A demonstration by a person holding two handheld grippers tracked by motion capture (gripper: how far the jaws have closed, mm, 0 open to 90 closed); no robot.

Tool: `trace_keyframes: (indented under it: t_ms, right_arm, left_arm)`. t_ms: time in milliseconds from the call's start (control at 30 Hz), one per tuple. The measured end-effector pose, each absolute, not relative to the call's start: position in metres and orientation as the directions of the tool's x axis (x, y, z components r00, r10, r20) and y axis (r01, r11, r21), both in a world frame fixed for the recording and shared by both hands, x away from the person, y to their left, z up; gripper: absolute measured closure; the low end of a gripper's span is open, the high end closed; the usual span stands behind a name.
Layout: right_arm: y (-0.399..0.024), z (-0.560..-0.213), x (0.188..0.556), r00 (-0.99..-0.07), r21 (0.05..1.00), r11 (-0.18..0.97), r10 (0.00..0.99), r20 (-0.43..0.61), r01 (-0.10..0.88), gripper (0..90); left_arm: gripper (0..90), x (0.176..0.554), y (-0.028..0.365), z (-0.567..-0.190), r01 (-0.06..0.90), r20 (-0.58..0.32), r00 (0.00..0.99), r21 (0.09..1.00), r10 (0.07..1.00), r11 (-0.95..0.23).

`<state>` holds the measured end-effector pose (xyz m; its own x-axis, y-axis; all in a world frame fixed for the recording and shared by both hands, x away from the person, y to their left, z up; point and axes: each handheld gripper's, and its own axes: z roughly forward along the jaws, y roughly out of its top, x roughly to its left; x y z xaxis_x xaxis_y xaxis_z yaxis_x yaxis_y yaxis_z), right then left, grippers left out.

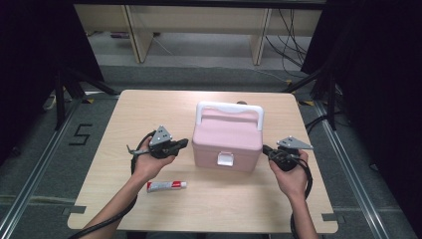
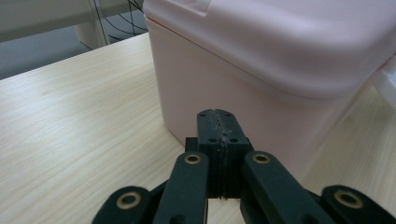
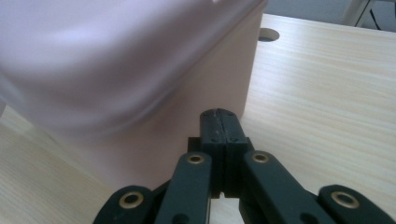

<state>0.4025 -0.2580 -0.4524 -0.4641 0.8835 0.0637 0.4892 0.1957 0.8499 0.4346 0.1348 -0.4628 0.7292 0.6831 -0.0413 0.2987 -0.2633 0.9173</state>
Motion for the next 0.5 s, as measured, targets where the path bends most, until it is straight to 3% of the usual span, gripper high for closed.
trace_keyframes:
  t_ms: [233, 267, 333, 500]
  right_arm:
    - [-0.254, -0.449, 0.407, -0.468, 0.854, 0.214, 0.883, 0.038, 0.474, 90.0]
    - [-0.250, -0.449, 0.405, -0.450, 0.847, 0.170, 0.889, 0.089, 0.503, 90.0]
    - [-0.250, -0.449, 0.409, -0.477, 0.855, 0.227, 0.878, 0.027, 0.466, 90.0]
    - [-0.243, -0.449, 0.412, -0.485, 0.851, 0.217, 0.873, 0.050, 0.479, 90.0]
  left_arm:
    - [89.5, 0.439, 0.129, -0.461, 0.278, -0.021, 0.758, 0.914, 0.652, -0.295]
    - [89.6, 0.439, 0.129, -0.462, 0.276, -0.017, 0.761, 0.913, 0.648, -0.299]
    - [89.6, 0.440, 0.129, -0.463, 0.276, -0.013, 0.757, 0.913, 0.653, -0.302]
    - [89.7, 0.440, 0.139, -0.465, 0.277, -0.020, 0.748, 0.917, 0.663, -0.285]
